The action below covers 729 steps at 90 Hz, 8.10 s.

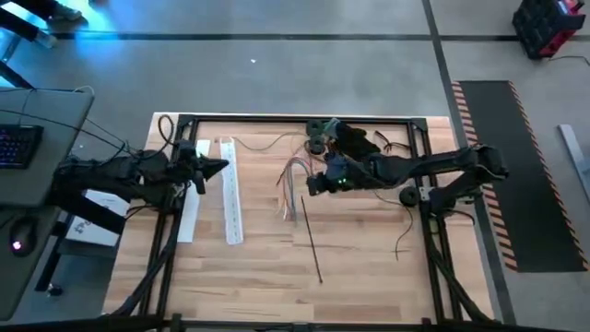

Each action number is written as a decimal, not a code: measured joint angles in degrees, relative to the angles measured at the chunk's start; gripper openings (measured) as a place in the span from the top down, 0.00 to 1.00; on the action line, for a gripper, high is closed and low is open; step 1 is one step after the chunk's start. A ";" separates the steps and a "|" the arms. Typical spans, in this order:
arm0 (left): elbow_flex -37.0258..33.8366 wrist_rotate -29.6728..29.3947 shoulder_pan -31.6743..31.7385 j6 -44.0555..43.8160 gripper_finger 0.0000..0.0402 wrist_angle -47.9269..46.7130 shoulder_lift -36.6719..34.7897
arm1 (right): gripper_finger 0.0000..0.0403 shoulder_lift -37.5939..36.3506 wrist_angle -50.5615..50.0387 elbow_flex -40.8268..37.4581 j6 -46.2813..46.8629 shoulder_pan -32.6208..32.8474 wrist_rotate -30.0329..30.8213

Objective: Ziptie cables
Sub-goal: Wrap the cables together using a black zip tie

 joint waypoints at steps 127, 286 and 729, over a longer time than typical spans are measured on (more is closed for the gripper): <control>7.17 13.48 -5.05 -13.25 1.00 5.71 41.76 | 0.89 1.29 -1.01 -27.82 -9.70 15.12 -23.05; 20.44 24.47 1.46 -5.60 0.77 35.00 72.12 | 0.52 -8.51 -6.12 -20.50 -55.50 19.34 -4.14; 11.59 16.06 -7.78 -0.10 0.89 65.65 81.47 | 1.00 8.13 45.07 -24.65 2.03 23.89 27.58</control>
